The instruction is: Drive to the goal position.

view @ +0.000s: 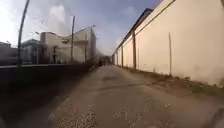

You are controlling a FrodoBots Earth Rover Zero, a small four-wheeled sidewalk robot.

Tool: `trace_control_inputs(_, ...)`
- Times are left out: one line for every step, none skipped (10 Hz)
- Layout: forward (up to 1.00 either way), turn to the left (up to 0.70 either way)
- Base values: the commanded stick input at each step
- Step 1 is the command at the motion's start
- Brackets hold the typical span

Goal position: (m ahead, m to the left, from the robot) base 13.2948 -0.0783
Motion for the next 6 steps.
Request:
trace_control_inputs(1.0, 0.0)
trace_control_inputs(1.0, 0.0)
trace_control_inputs(1.0, 0.0)
trace_control_inputs(1.0, 0.03)
trace_control_inputs(1.0, 0.2)
trace_control_inputs(1.0, 0.27)
